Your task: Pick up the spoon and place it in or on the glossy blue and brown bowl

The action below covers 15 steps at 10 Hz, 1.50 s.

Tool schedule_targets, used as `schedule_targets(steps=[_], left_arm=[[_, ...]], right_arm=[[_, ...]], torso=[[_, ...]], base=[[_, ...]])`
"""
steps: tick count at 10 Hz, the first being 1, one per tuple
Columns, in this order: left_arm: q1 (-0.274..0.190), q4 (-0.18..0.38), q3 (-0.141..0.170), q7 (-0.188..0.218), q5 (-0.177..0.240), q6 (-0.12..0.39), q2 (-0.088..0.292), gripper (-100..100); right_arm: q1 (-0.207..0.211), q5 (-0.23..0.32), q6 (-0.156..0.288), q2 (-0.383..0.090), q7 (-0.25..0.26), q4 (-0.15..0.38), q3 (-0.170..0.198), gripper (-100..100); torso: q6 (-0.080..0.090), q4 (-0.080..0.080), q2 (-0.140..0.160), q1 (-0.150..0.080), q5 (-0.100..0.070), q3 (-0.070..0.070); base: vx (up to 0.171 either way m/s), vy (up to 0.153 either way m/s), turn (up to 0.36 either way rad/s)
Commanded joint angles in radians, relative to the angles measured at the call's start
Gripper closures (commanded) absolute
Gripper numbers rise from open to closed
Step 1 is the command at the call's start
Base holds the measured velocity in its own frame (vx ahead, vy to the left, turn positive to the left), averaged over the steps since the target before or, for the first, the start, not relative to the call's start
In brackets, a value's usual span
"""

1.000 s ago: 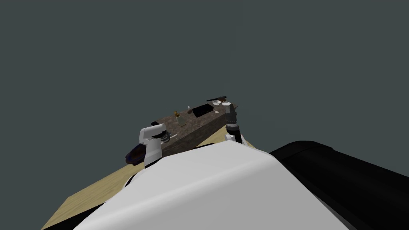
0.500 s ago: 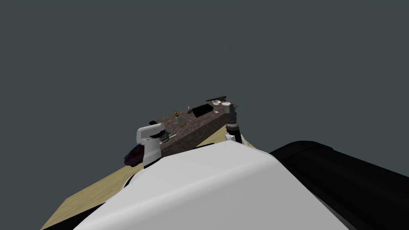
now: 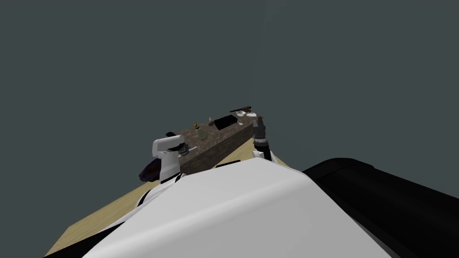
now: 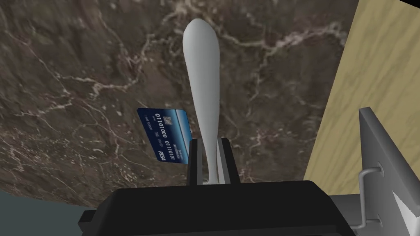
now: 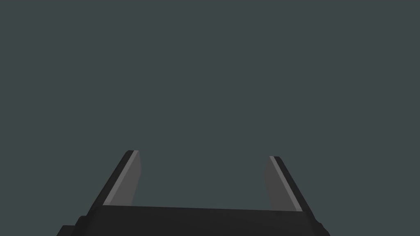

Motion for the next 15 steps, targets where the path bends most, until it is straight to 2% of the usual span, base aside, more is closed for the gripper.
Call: schedule_targets(steps=[1,3,7,9,12,15], left_arm=[[-0.036,0.028,-0.003,-0.037,-0.005,-0.002,0.018,100],[-0.066,0.049,-0.004,-0.063,-0.008,-0.006,0.031,100],[-0.157,0.118,0.002,-0.134,-0.008,-0.039,0.084,100],[-0.191,0.145,0.012,-0.148,0.004,-0.053,0.112,100],[-0.248,0.193,0.035,-0.149,0.042,-0.064,0.171,100],[-0.308,0.245,0.060,-0.134,0.092,-0.049,0.236,100]], right_arm=[[0.000,0.000,0.000,0.000,0.000,0.000,0.000,0],[0.000,0.000,0.000,0.000,0.000,0.000,0.000,0],[0.000,0.000,0.000,0.000,0.000,0.000,0.000,0],[0.000,0.000,0.000,0.000,0.000,0.000,0.000,0],[0.000,0.000,0.000,0.000,0.000,0.000,0.000,0],[0.000,0.000,0.000,0.000,0.000,0.000,0.000,0]], torso=[[0.000,0.000,0.000,0.000,0.000,0.000],[0.001,0.000,-0.001,-0.001,0.000,-0.001],[0.001,0.000,-0.002,-0.002,-0.002,-0.001],[0.000,0.000,-0.002,0.001,-0.001,-0.001],[-0.002,-0.001,-0.005,0.004,-0.001,-0.002],[-0.001,-0.001,-0.005,0.004,0.000,-0.003]], base=[[-0.117,-0.007,-0.070],[-0.074,-0.009,-0.067],[-0.080,-0.014,-0.053],[-0.055,0.007,0.034],[-0.003,0.029,0.124],[-0.008,0.036,0.142]])
